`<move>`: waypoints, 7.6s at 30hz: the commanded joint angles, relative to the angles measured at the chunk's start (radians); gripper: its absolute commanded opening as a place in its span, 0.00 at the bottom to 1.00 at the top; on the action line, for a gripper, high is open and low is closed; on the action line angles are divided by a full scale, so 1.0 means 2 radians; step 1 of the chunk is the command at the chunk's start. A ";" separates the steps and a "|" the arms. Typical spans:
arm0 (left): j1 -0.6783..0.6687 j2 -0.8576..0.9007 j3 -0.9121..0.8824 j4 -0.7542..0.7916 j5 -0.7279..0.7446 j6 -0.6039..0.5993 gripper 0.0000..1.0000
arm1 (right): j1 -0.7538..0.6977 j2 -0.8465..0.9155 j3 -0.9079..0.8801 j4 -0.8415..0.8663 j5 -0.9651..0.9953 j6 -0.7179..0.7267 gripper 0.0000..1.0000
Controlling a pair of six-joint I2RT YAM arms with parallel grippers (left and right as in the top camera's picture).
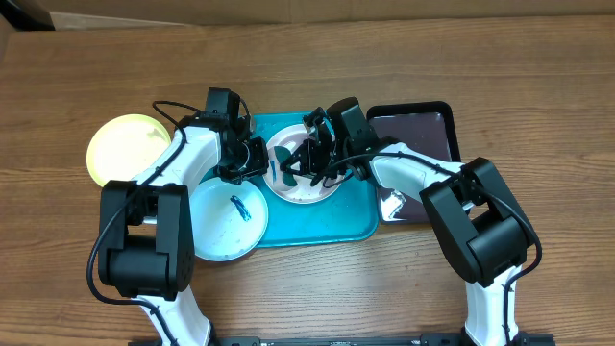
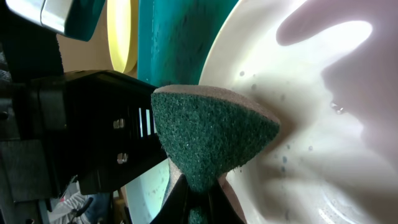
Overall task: Clean dirty plates on tray and stack at the side
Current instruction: 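Scrub the white plate again with the sponge in the right gripper, then carry the sponge back over the black tray with the right gripper, then lower the sponge into the black tray and open the right gripper, then raise the right gripper up and away to the right, then lift the white plate by its rim with the left gripper, then tilt the white plate over the black tray to drain it, left gripper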
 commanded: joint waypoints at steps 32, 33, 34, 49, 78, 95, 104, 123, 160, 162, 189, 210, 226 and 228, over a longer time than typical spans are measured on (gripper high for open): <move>-0.004 -0.005 0.004 0.001 0.009 -0.003 0.04 | -0.035 -0.027 -0.025 -0.048 0.077 -0.030 0.04; -0.004 -0.005 0.004 0.001 0.009 -0.003 0.04 | -0.039 -0.032 -0.025 -0.051 0.076 -0.034 0.04; -0.004 -0.005 0.004 0.002 0.009 -0.003 0.04 | -0.042 -0.038 -0.025 -0.053 0.076 -0.037 0.04; -0.004 -0.005 0.004 0.002 0.009 -0.001 0.04 | -0.081 -0.141 -0.010 -0.129 0.034 -0.095 0.04; -0.004 -0.005 0.004 0.004 0.007 -0.001 0.04 | -0.187 -0.164 -0.010 -0.353 0.430 -0.317 0.04; -0.004 -0.005 0.004 0.003 0.007 -0.001 0.04 | -0.187 -0.164 -0.020 -0.353 0.411 -0.330 0.09; -0.004 -0.005 0.004 0.002 0.006 0.003 0.05 | -0.197 -0.165 0.011 -0.371 0.394 -0.326 0.67; -0.033 -0.002 -0.006 0.012 -0.025 0.006 0.10 | -0.333 -0.164 0.161 -0.457 0.383 -0.218 1.00; -0.113 -0.001 0.285 -0.146 -0.121 -0.022 0.04 | -0.333 -0.164 0.161 -0.457 0.383 -0.218 1.00; -0.138 -0.001 0.285 -0.136 -0.154 -0.025 0.04 | -0.333 -0.164 0.161 -0.457 0.383 -0.218 1.00; -0.433 -0.001 0.285 -0.087 -0.634 0.038 0.04 | -0.333 -0.164 0.161 -0.457 0.383 -0.218 1.00; -0.485 -0.001 0.285 -0.067 -0.821 0.057 0.04 | -0.333 -0.164 0.161 -0.457 0.383 -0.218 1.00; -0.484 -0.001 0.285 -0.058 -0.817 0.057 0.04 | -0.333 -0.164 0.161 -0.457 0.383 -0.218 1.00; -0.484 -0.001 0.285 -0.058 -0.817 0.057 0.04 | -0.333 -0.164 0.161 -0.457 0.383 -0.218 1.00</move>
